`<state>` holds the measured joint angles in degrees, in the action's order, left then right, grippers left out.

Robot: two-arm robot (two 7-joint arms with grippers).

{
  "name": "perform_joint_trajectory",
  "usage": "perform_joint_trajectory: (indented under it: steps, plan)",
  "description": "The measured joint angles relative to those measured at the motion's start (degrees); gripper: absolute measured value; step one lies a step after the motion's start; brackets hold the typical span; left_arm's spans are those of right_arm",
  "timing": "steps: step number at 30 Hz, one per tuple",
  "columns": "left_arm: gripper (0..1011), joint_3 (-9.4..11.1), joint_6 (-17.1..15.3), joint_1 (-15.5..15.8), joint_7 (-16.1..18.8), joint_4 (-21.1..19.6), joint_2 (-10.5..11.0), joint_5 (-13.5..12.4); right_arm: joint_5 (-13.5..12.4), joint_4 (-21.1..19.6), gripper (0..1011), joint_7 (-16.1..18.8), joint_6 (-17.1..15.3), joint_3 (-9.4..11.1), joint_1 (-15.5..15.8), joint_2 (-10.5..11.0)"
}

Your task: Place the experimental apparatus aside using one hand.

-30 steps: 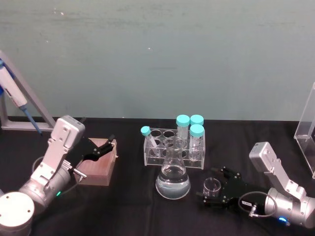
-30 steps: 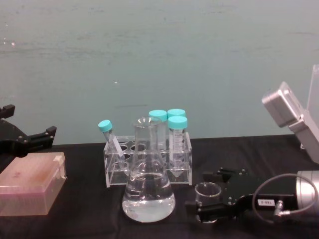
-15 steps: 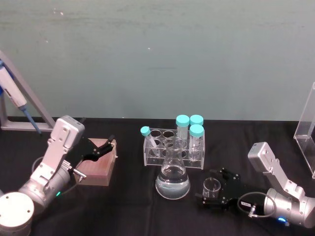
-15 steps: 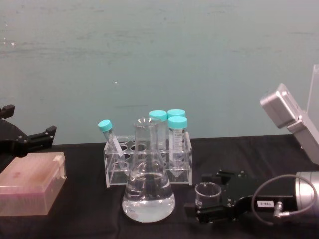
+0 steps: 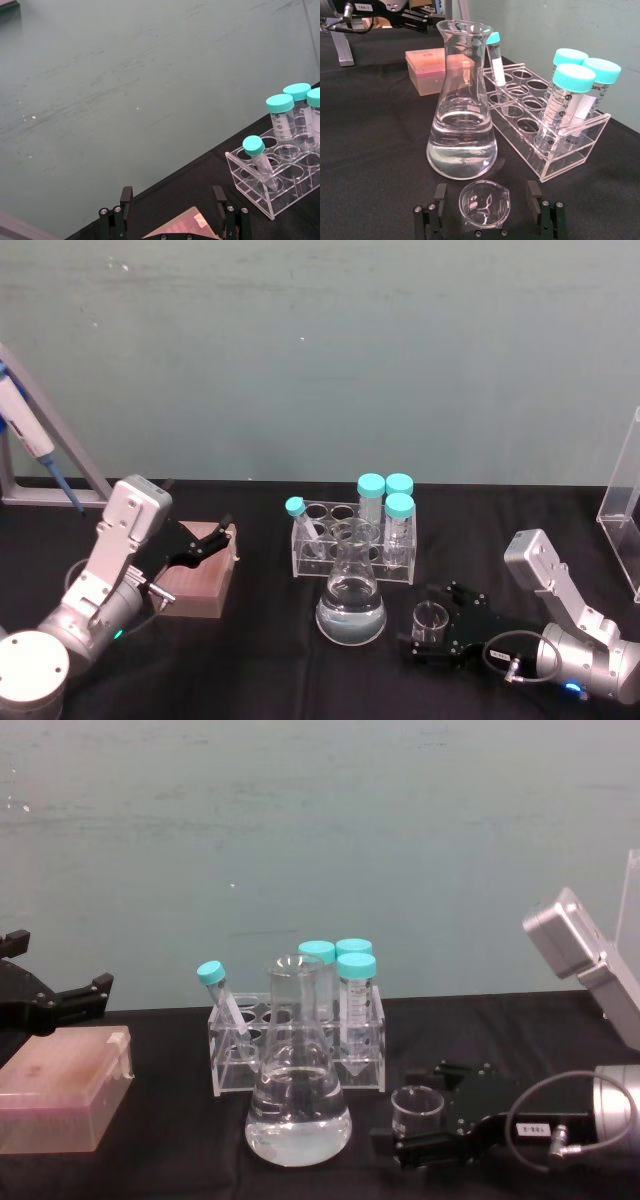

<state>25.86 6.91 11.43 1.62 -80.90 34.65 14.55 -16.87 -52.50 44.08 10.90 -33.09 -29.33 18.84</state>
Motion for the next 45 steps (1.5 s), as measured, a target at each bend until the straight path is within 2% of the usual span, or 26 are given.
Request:
perform_joint_trajectory:
  steps: [6,12,25,39,45]
  plan:
    - [1000,0.00,0.00,0.00,0.00,0.00,0.00,0.00,0.00,-0.03,994,-0.02,0.04,0.03,0.03,0.01]
    - [1000,0.00,0.00,0.00,0.00,0.00,0.00,0.00,0.00,-0.06,892,-0.05,0.05,0.03,0.04,0.00]
    - [1000,0.00,0.00,0.00,0.00,0.00,0.00,0.00,0.00,-0.06,490,-0.11,0.05,0.03,0.04,0.01]
    - [1000,0.00,0.00,0.00,0.00,0.00,0.00,0.00,0.07,-0.17,469,-0.19,0.07,0.03,0.06,0.05]
    - [1000,0.00,0.00,0.00,0.00,0.01,0.00,0.00,0.55,-1.27,469,-1.93,0.38,0.47,0.59,0.44]
